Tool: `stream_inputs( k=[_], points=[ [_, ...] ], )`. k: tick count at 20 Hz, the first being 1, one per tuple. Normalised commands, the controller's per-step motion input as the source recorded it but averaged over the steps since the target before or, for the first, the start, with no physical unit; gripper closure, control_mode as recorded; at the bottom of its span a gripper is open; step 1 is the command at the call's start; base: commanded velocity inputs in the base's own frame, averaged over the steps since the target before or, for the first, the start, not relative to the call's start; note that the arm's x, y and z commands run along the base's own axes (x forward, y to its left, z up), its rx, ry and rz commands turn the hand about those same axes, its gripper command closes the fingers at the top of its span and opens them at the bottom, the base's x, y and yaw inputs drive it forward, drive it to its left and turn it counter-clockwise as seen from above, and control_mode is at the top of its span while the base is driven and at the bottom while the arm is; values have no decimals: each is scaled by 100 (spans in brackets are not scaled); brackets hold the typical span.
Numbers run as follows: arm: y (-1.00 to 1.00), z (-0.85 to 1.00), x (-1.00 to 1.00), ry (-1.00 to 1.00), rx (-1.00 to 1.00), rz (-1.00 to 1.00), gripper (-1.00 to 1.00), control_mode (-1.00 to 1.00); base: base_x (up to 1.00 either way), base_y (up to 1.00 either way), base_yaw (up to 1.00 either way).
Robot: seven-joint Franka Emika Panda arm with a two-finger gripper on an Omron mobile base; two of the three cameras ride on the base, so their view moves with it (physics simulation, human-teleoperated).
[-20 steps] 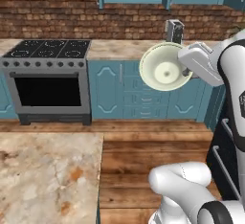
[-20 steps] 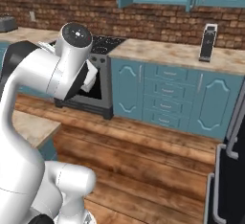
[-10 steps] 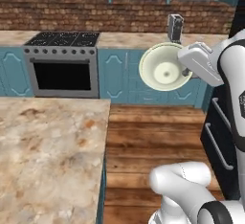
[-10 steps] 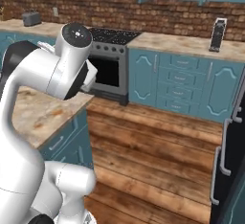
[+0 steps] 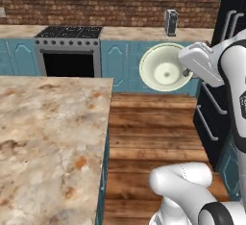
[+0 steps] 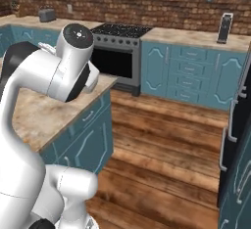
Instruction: Take the smaller bowl and place it next to the appetizer plate on the dining counter , and place the larger bowl next to the plate with cooked food.
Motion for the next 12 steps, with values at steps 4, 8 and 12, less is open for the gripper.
stream_inputs(
  k=[4,8,12],
  points=[
    [0,0,0,0,0,0,100,100,-100,0,0],
    [0,0,0,0,0,0,100,100,-100,0,0],
    [0,0,0,0,0,0,100,100,-100,0,-2]
  ],
)
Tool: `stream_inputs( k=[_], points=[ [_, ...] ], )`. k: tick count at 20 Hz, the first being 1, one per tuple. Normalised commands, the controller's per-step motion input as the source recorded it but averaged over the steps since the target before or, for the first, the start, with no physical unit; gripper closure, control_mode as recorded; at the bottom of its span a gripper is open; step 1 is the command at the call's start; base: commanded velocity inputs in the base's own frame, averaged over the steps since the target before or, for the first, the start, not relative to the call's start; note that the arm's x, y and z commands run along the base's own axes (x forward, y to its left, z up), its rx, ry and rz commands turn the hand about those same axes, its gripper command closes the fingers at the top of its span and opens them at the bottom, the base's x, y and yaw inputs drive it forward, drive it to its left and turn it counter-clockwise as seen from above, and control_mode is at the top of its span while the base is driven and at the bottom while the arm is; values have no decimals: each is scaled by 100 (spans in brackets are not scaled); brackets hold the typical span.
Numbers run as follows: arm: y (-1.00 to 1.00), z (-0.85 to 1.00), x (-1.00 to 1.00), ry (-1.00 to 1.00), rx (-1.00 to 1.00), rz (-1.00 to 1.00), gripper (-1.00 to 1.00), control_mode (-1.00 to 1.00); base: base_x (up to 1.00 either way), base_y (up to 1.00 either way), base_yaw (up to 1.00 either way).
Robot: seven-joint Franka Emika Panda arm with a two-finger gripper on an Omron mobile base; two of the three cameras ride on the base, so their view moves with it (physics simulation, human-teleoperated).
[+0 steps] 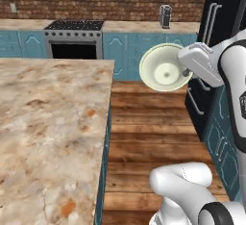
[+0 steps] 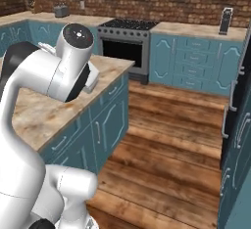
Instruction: Take the smaller bowl and place it next to the appetizer plate on the dining counter , and place the larger bowl next to the plate with cooked food.
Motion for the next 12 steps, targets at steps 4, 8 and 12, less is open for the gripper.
stream_inputs(
  k=[4,8,12],
  points=[
    [0,0,0,0,0,0,100,100,-100,0,-3],
    [0,0,0,0,0,0,100,100,-100,0,-3],
    [0,0,0,0,0,0,100,100,-100,0,-3]
  ],
)
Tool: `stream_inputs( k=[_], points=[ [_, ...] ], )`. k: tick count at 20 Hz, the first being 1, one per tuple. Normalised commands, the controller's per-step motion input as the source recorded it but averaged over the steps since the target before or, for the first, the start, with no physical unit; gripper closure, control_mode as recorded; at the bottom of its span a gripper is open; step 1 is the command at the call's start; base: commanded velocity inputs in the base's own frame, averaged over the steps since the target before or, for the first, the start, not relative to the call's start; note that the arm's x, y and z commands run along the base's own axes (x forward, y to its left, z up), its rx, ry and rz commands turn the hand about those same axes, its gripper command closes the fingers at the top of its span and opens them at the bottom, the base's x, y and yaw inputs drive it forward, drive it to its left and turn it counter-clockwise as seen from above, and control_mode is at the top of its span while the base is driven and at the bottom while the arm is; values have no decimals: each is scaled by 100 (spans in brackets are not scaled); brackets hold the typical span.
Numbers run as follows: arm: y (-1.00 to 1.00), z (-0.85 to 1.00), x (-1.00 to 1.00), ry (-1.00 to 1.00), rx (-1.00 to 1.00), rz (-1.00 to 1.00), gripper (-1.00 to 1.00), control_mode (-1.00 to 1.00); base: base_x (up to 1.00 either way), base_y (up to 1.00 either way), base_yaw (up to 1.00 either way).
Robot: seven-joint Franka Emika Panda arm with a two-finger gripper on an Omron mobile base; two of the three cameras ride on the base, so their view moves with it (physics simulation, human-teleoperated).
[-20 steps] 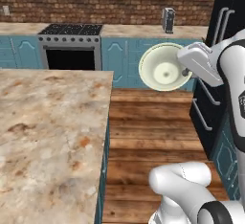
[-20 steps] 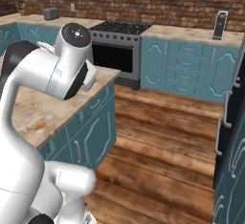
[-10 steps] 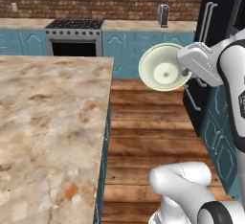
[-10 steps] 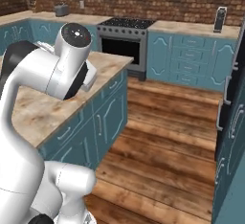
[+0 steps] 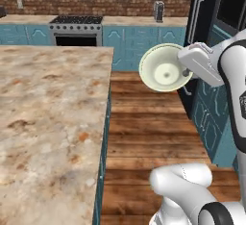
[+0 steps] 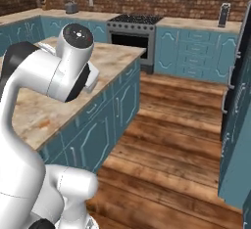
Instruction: Take the smaller bowl and place it next to the appetizer plate on the dining counter , and place the larger bowl next to the plate with cooked food.
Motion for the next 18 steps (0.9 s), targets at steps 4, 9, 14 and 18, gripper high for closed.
stream_inputs(
  k=[4,9,14,18],
  points=[
    [0,0,0,0,0,0,100,100,-100,0,-3],
    [0,0,0,0,0,0,100,100,-100,0,-2],
    [0,0,0,0,0,0,100,100,-100,0,-2],
    [0,0,0,0,0,0,100,100,-100,0,-1]
  ],
)
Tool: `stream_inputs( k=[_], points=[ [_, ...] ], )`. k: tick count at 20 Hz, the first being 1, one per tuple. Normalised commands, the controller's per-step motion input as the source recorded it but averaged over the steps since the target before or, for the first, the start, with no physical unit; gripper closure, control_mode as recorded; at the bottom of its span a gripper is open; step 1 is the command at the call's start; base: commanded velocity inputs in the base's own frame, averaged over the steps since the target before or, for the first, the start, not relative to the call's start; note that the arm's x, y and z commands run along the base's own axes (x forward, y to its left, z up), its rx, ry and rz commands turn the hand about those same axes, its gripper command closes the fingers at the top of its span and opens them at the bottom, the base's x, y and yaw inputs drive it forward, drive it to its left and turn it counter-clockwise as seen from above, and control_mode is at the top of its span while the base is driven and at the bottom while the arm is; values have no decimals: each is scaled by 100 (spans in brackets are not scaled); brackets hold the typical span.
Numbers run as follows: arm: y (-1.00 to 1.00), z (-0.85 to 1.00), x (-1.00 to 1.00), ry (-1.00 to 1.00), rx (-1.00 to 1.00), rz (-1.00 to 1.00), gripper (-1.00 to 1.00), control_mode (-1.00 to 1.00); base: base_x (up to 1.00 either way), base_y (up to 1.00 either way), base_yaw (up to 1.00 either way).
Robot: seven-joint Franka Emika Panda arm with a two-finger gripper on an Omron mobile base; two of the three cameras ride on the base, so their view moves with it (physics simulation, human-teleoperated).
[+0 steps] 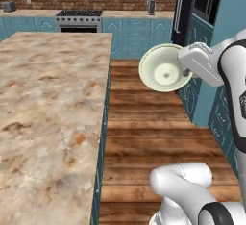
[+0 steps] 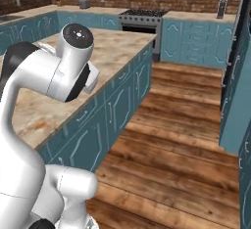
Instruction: Take the smaller bowl and place it next to the appetizer plate on the dining counter , and place the larger bowl next to the plate with cooked food.
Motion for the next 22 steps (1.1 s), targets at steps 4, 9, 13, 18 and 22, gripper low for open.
stream_inputs(
  k=[4,9,13,18,22],
  points=[
    [0,0,0,0,0,0,100,100,-100,0,0],
    [0,0,0,0,0,0,100,100,-100,0,0],
    [0,0,0,0,0,0,100,100,-100,0,-1],
    [0,0,0,0,0,0,100,100,-100,0,-1],
    [0,0,0,0,0,0,100,100,-100,0,-2]
  ],
)
